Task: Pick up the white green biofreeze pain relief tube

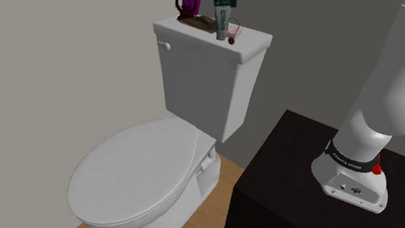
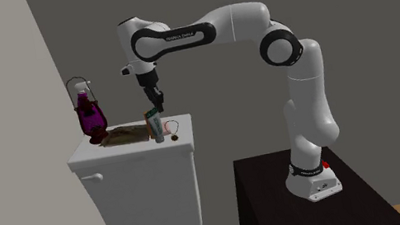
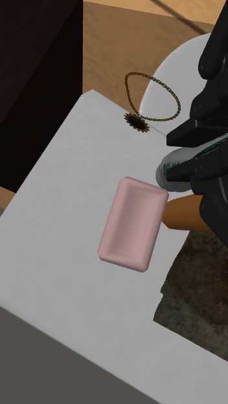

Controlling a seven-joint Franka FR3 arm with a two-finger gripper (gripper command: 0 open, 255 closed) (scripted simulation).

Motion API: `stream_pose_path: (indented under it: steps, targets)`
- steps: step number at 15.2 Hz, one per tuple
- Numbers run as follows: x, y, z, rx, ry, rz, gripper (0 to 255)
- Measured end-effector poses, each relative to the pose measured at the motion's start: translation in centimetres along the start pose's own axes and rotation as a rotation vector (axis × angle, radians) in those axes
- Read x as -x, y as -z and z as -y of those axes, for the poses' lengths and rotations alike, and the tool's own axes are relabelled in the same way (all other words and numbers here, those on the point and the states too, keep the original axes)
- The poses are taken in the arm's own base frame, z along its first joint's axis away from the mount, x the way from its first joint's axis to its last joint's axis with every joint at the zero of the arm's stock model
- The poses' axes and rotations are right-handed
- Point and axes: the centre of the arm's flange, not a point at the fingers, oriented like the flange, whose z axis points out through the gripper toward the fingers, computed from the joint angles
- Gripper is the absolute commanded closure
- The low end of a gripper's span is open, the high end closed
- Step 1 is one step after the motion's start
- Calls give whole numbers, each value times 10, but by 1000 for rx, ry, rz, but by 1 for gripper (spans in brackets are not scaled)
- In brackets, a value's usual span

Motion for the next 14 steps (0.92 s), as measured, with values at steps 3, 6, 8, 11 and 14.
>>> stream_pose_path:
  steps: [3,6,8,11,14]
  targets:
    - [-1,3,0,-1,0,1,255]
    - [2,16,0,-1,0,0,255]
    - [2,26,0,-1,0,0,255]
    - [3,42,0,-1,0,1,255]
    - [6,56,1,-1,0,1,255]
